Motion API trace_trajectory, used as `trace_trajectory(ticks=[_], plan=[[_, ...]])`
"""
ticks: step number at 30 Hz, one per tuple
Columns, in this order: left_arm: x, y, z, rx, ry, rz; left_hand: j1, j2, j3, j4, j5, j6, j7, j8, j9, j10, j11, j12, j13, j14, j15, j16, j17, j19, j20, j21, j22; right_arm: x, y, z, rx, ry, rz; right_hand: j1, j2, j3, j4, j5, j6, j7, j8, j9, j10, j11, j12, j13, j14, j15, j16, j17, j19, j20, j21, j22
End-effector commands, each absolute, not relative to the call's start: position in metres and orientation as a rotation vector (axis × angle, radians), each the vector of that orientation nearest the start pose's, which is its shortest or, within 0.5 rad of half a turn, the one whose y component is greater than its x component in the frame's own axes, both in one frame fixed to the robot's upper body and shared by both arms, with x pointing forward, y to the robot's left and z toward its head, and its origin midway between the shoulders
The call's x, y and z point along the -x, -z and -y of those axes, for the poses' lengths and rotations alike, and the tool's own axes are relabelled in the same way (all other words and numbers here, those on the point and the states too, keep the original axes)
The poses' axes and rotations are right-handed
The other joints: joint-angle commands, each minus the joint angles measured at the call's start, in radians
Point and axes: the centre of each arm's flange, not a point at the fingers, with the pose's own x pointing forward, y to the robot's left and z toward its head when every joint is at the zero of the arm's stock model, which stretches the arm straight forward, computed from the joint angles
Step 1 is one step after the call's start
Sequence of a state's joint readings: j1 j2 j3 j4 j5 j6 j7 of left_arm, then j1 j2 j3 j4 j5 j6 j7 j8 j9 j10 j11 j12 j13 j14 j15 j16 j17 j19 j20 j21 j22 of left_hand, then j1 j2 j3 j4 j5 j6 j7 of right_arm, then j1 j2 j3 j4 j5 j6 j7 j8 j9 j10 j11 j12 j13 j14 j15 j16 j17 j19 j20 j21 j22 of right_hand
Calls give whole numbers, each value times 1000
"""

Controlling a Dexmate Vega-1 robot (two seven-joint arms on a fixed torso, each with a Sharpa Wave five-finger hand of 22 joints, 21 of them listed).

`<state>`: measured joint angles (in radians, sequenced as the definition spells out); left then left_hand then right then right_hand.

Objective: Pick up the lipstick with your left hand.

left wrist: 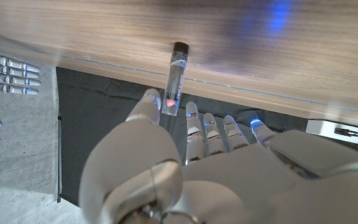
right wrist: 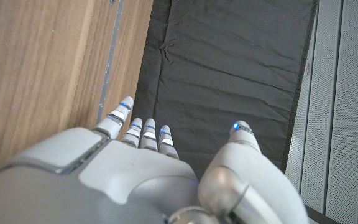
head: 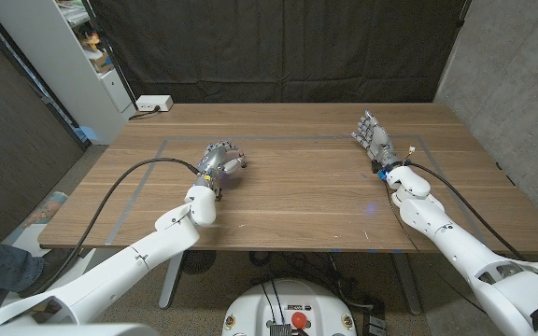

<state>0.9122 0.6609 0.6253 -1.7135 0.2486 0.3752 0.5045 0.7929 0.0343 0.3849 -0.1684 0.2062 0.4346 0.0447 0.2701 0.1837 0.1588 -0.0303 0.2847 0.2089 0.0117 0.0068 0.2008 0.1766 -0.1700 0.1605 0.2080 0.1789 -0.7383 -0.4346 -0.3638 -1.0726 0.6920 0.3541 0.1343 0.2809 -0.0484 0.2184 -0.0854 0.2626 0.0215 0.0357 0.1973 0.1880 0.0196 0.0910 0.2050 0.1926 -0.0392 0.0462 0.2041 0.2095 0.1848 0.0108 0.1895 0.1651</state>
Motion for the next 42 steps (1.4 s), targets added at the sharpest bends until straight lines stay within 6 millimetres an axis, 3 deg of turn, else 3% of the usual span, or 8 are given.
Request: trace_trajectory(ticks=[1,14,27,33,42], plan=[[-607,62,-229,-943,-317,524,16,0,11,-2,-2,13,1,4,5,10,-5,4,3,9,-3,6,1,5,-3,6,3,-685,27,309,-106,-210,587,6,8,-3,-1,5,3,1,0,2,8,1,-2,3,4,4,4,1,4,6,1,5],[-614,63,-228,-936,-326,514,35,1,15,-1,-5,39,-1,3,5,30,-2,8,2,29,-1,7,1,15,6,6,3,-689,25,308,-106,-207,583,6,8,-4,-2,5,5,1,0,2,8,3,-2,3,5,4,4,1,5,7,2,5],[-619,62,-226,-923,-346,513,94,24,38,-4,-11,116,-6,10,7,75,-14,14,0,60,-15,6,-1,42,11,8,2,-692,21,309,-108,-202,587,6,9,-4,-3,6,5,1,0,2,9,2,-2,3,6,3,4,1,5,7,1,5],[-620,62,-224,-917,-357,518,158,60,64,-6,-21,198,4,20,9,110,-28,17,-1,101,-30,8,-2,71,16,10,2,-693,20,311,-109,-201,587,6,9,-5,-3,6,6,1,0,2,10,3,-2,3,6,3,4,1,5,7,1,5],[-620,64,-224,-913,-363,511,213,81,78,-7,-20,304,-1,34,11,158,-42,21,-4,141,-48,7,-4,97,13,10,1,-694,19,311,-111,-203,588,6,9,-6,-4,6,5,1,0,2,10,3,-2,3,6,3,4,1,5,7,1,5]])
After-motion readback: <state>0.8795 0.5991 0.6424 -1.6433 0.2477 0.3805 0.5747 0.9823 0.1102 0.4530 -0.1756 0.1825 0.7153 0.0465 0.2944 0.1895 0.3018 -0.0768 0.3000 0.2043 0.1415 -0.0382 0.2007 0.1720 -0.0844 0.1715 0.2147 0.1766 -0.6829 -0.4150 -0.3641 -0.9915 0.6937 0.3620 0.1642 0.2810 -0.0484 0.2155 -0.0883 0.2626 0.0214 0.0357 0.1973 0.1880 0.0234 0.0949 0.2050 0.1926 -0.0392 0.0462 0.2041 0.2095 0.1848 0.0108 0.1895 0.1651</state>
